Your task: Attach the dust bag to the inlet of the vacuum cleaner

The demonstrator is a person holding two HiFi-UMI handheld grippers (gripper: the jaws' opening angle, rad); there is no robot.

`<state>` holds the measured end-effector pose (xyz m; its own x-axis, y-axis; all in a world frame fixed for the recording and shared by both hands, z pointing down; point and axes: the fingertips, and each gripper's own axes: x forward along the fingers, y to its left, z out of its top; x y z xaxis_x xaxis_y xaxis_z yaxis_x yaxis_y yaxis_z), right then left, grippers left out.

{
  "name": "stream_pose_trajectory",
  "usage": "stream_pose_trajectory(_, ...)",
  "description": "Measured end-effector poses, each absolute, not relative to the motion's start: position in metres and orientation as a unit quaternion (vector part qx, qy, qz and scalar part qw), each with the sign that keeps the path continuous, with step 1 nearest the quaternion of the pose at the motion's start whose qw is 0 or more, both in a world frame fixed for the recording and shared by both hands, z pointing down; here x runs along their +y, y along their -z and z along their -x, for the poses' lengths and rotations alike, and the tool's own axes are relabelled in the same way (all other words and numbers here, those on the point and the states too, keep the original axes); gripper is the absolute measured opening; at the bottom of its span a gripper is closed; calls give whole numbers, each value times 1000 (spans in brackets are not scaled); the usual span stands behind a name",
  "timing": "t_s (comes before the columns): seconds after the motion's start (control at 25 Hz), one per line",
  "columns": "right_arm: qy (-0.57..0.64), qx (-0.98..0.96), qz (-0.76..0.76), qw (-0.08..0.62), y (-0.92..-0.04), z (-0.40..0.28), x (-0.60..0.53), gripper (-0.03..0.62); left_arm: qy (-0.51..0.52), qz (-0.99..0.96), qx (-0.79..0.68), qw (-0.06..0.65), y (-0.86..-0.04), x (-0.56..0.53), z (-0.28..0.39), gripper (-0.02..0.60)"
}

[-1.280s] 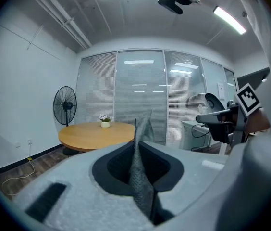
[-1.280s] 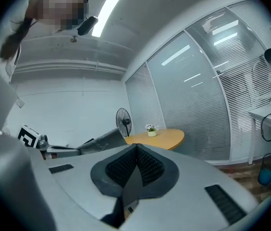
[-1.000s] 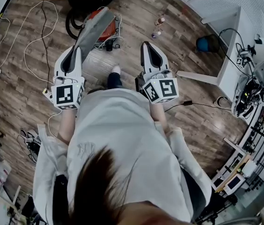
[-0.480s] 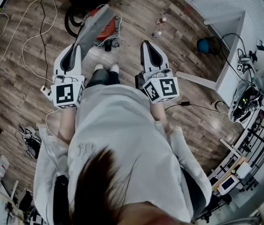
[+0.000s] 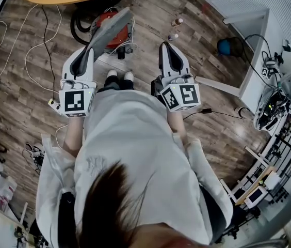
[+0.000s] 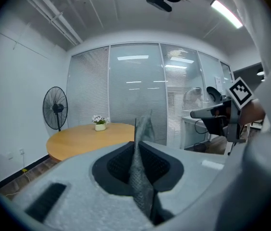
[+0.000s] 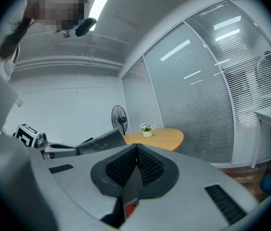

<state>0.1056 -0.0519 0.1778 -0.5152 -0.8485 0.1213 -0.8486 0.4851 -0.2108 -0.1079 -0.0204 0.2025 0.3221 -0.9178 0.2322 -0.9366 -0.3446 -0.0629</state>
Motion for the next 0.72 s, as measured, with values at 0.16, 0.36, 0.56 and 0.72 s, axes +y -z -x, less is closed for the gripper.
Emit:
stream_pose_trajectory(0.16, -120, -855, -505, 1, -175, -107, -59, 3, -123, -822, -554, 37, -204, -31, 107, 38)
stream_pose_trajectory(0.36, -122, -847, -517, 2, -178, -109, -57, 3, -125, -831, -541, 39, -209, -36, 106, 38)
stream_pose_trajectory(0.56, -113, -848, -518, 8, -177, -112, -56, 3, -127, -842, -522, 44, -213, -39, 97, 38)
stream_pose_trajectory(0.72, -103, -853, -511, 15, -177, -112, -55, 3, -140, -861, -487, 49, -220, -35, 83, 38)
